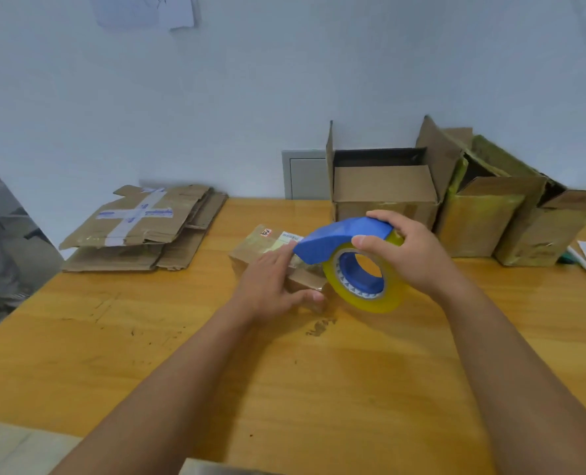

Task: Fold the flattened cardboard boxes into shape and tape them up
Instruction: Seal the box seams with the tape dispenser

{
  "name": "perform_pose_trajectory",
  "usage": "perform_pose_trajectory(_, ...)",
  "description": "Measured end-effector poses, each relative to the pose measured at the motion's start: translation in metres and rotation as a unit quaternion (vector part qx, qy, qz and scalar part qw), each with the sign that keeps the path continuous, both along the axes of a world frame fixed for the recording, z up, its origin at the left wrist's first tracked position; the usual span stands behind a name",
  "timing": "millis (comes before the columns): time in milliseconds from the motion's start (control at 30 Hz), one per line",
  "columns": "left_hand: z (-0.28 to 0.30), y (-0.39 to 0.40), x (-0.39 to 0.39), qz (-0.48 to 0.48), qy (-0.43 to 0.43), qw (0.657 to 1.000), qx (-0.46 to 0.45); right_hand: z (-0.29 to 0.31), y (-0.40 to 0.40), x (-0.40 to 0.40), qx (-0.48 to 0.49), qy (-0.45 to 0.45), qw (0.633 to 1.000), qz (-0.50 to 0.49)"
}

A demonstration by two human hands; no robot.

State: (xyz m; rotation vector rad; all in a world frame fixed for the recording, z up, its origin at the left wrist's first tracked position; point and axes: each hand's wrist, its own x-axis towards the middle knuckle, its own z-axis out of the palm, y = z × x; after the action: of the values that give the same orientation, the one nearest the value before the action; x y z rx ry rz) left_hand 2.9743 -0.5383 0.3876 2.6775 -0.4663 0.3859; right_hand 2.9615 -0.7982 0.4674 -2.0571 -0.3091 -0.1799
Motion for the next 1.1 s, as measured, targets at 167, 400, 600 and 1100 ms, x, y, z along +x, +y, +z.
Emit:
perform_pose_trajectory(167,0.0,0.002,-0.003,0.008,0.03,0.998,0.047,-0.012,-0.024,-0.02,0.002,0.005,1.0,0.005)
perform_pose_trajectory(400,0.002,-0.006,-0.01,-0.009,0.022,0.994,0.105,-0.034,-0.025,-0.031,0.022,0.016,1.0,0.012)
perform_pose_trajectory(600,-0.004,-0.013,-0.008,-0.041,-0.045,0.993,0.103,-0.041,-0.01,-0.028,0.012,0.024,1.0,0.005)
perform_pose_trajectory(1100,0.003,0.016,0.019,-0.052,-0.005,0.996,0.075,-0.04,0.01,-0.02,-0.014,0.025,1.0,0.011)
